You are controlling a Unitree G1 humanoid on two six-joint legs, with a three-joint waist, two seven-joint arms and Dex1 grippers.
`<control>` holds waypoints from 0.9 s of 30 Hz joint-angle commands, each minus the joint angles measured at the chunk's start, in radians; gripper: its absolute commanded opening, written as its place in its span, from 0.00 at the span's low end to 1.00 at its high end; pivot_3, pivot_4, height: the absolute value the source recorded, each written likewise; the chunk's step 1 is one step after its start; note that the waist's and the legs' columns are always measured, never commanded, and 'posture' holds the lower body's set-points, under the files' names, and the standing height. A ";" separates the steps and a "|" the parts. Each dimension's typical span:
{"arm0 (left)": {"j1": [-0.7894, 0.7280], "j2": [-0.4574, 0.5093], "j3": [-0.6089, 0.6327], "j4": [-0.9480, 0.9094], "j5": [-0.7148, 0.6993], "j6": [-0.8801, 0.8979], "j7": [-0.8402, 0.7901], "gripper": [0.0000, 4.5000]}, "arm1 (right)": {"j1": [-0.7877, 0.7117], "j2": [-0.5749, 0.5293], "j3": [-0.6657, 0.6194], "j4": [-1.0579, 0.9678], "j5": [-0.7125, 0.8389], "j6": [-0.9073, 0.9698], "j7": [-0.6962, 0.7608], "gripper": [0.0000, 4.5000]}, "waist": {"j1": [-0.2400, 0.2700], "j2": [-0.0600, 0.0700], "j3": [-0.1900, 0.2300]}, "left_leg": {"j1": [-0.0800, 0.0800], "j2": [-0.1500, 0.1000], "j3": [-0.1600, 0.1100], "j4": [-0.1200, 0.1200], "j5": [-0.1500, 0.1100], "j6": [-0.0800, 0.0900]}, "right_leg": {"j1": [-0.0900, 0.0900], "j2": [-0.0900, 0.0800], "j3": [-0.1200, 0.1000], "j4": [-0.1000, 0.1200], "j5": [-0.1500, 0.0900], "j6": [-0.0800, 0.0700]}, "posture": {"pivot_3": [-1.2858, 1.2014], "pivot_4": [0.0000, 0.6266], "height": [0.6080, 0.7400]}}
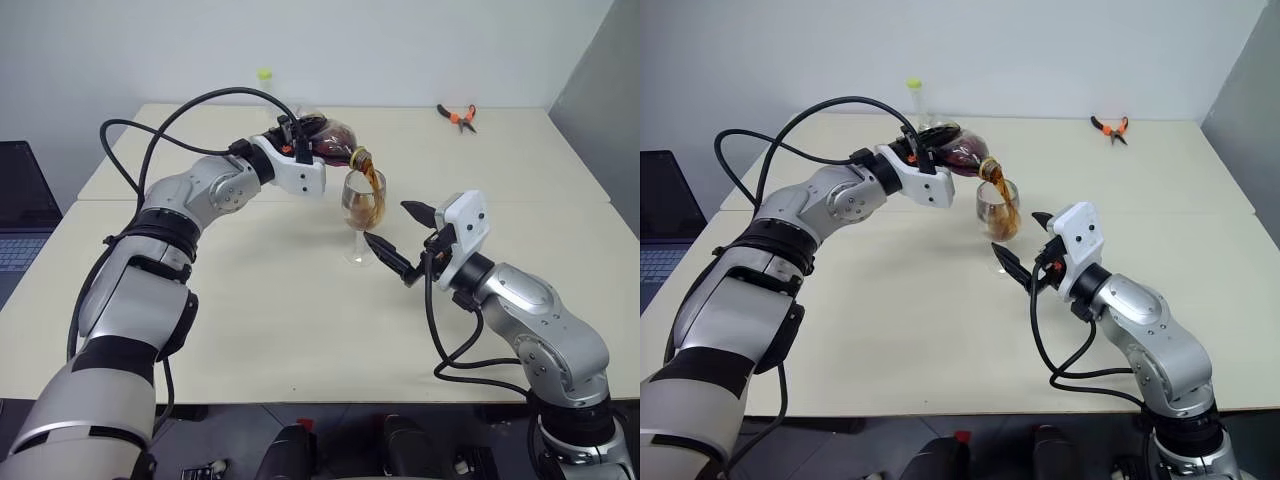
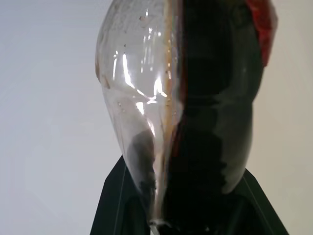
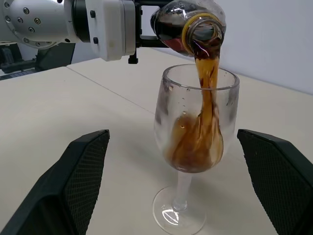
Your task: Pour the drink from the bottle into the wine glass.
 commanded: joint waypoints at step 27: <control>-0.048 0.028 -0.005 0.006 -0.003 -0.006 0.038 0.21 | -0.005 0.012 -0.020 -0.024 -0.011 -0.028 -0.005 1.00 | 0.000 0.000 0.000 | 0.000 0.000 0.000 0.000 0.000 0.000 | 0.000 0.000 0.000 0.000 0.000 0.000 | 0.52 0.24 1.00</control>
